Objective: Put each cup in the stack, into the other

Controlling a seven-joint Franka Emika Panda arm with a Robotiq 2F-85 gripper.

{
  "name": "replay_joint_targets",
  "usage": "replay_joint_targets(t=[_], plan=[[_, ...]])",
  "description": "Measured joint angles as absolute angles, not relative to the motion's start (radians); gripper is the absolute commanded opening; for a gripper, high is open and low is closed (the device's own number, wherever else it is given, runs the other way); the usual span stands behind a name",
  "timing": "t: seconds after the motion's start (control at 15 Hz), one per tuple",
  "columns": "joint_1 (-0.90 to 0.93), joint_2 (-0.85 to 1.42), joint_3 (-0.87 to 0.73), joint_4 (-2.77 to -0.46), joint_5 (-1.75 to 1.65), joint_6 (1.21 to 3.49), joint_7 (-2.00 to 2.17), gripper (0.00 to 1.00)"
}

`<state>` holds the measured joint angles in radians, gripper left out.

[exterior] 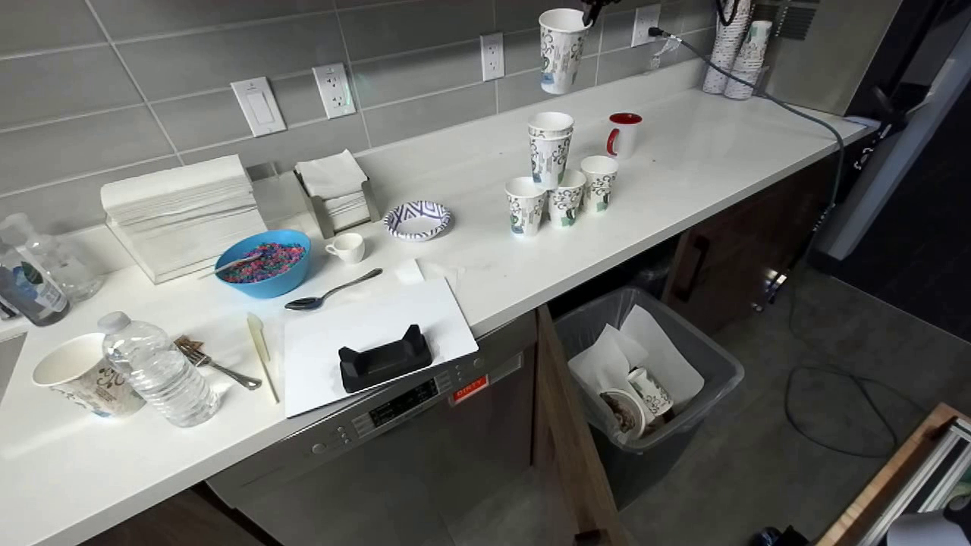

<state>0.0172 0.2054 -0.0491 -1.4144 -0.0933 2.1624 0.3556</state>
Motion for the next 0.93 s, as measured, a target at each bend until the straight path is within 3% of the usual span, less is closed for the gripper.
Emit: replay_joint_targets(t=[0.93], plan=[[0.015,0.247,-0.032,-1.387,-0.011,2.069,0.288,0.01]])
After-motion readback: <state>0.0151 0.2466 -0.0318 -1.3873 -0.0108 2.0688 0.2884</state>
